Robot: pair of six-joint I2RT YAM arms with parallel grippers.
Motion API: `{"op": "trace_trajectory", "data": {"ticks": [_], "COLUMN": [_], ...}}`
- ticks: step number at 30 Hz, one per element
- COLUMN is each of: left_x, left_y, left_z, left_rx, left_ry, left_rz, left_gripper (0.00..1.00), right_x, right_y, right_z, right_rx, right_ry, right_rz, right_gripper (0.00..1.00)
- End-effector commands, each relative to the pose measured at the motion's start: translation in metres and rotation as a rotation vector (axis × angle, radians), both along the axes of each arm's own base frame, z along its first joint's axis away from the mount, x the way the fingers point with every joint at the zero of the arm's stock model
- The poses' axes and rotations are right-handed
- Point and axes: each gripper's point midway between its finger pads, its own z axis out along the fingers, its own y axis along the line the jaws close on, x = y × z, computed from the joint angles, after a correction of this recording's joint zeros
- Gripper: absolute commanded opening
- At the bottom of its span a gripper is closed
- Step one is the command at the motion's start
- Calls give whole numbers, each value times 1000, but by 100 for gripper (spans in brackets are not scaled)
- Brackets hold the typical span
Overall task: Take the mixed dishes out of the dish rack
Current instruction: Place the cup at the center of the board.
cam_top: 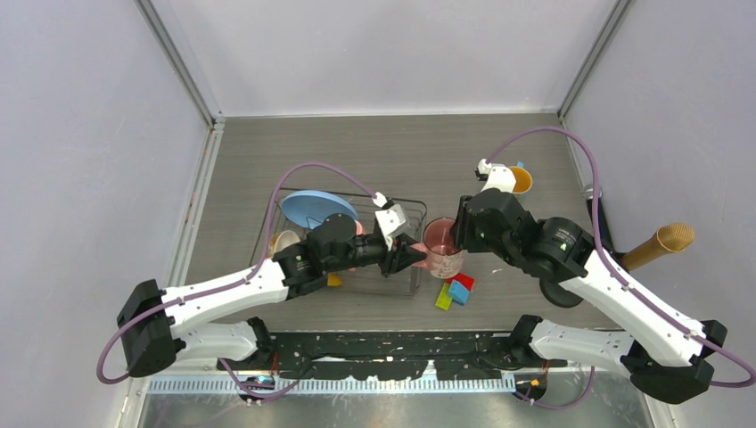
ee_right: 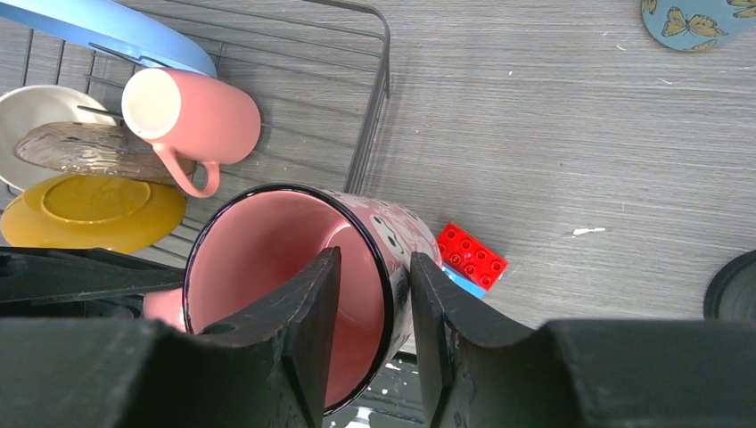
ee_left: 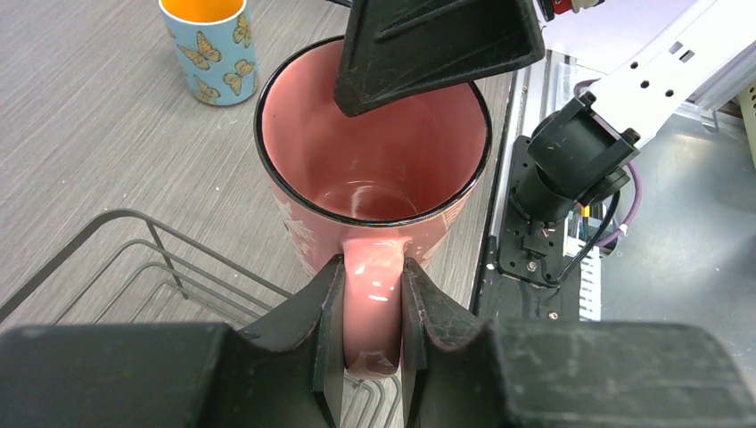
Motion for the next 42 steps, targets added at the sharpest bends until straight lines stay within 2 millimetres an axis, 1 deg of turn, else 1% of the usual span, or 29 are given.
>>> {"op": "trace_trajectory", "data": {"ticks": [1, 8, 11, 14, 16, 17, 18, 19, 20, 21, 23, 24, 25, 26, 30, 33, 34, 35, 36, 37, 38, 40, 41, 42], "left_x": [-3, -4, -4, -4, -4, -5, -5, -5, -6, -7, -8, -8, -9, -10, -6, -1, 1, 2, 4, 6, 7, 16, 18, 18], "left_y": [2, 4, 4, 2, 1, 0, 0, 0, 0, 0, 0, 1, 3, 4, 15, 26, 30, 34, 38, 43, 47, 60, 65, 69], "left_z": [94, 94, 93, 91, 90, 89, 89, 88, 88, 87, 86, 86, 86, 86, 88, 86, 84, 82, 79, 75, 72, 64, 59, 53], "left_rx": [-250, -248, -243, -233, -226, -219, -213, -208, -206, -206, -207, -208, -210, -212, -235, -249, -252, -256, -251, -246, -240, -235, -226, -211], "left_ry": [-175, -190, -192, -187, -179, -173, -165, -158, -151, -145, -136, -130, -125, -119, -78, -35, -14, 14, 37, 58, 78, 120, 135, 145], "left_rz": [-11, -15, -14, -20, -23, -27, -28, -30, -32, -34, -36, -35, -35, -34, 32, 99, 124, 149, 175, 205, 227, 323, 350, 365], "left_gripper": [0, 0, 0, 0, 0, 0, 2, 7, 17, 30, 45, 67, 87, 99, 100, 100, 100, 100, 100, 100, 100, 100, 100, 100], "right_x": [1, -1, -1, 1, 4, 5, 7, 8, 11, 14, 21, 22, 25, 28, 43, 60, 63, 70, 73, 82, 86, 100, 112, 121], "right_y": [2, -4, -5, -6, -6, -6, -7, -7, -9, -12, -18, -20, -23, -26, -49, -79, -82, -89, -91, -97, -99, -105, -107, -109], "right_z": [-1, -13, -15, -12, -10, -9, -8, -7, -5, -3, 1, 3, 4, 8, 16, 15, 10, 9, 2, 0, -3, -8, -13, -23], "right_rx": [0, -46, -54, -56, -58, -61, -63, -66, -70, -80, -96, -100, -116, -118, -165, -184, -172, -155, -143, -133, -127, -124, -128, -145], "right_ry": [0, 38, 43, 32, 17, 11, 1, -7, -20, -35, -58, -67, -77, -89, -130, -130, -115, -115, -100, -99, -94, -88, -81, -55], "right_rz": [12, 4, 4, 3, 3, 4, -4, -5, -18, -35, -66, -76, -90, -102, -201, -350, -373, -417, -430, -468, -490, -539, -563, -576], "right_gripper": [41, 40, 37, 27, 18, 9, 5, 1, 1, 0, 0, 0, 0, 0, 0, 0, 0, 0, 0, 0, 0, 0, 0, 0]}}
